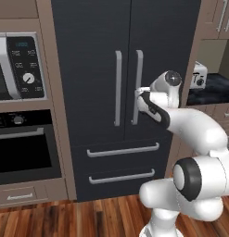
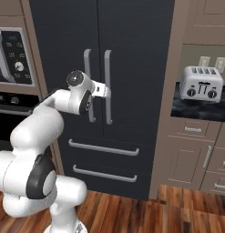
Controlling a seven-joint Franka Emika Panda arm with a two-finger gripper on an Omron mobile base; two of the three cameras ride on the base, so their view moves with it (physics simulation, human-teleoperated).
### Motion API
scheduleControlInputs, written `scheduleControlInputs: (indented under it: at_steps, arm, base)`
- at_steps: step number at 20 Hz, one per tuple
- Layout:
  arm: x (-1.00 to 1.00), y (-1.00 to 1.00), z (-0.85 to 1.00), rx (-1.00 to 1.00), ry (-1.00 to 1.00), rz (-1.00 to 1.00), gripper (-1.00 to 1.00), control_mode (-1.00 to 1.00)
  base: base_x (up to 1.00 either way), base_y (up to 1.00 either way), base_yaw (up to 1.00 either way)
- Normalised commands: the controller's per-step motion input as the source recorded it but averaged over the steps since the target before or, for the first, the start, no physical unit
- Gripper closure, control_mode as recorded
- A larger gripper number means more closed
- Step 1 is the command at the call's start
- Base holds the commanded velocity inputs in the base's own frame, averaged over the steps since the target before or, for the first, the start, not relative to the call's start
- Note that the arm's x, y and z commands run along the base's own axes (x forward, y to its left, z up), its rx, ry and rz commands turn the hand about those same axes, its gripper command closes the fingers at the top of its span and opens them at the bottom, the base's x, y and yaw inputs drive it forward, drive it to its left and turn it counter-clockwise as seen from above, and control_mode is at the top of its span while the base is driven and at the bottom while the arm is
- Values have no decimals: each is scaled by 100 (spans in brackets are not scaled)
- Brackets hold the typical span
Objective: Place one of the steaks on the plate and the other in the bowl. Then place the bowl in the fridge.
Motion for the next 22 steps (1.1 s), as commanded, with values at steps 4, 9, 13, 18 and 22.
scheduleControlInputs:
  at_steps: [4, 9, 13, 18, 22]
  arm:
    - [56, -5, 0, 0, -3, 0, -100, -100]
    - [59, -15, 0, 0, -3, 0, -100, -100]
    - [72, -1, 0, 0, -10, 0, -100, -100]
    - [69, -1, 0, 0, -11, 0, -100, -100]
    - [77, -6, 0, 0, -1, 0, -100, -100]
  base:
    - [0, 0, 0]
    - [0, 0, 0]
    - [0, 0, 0]
    - [0, 0, 0]
    - [0, 0, 0]
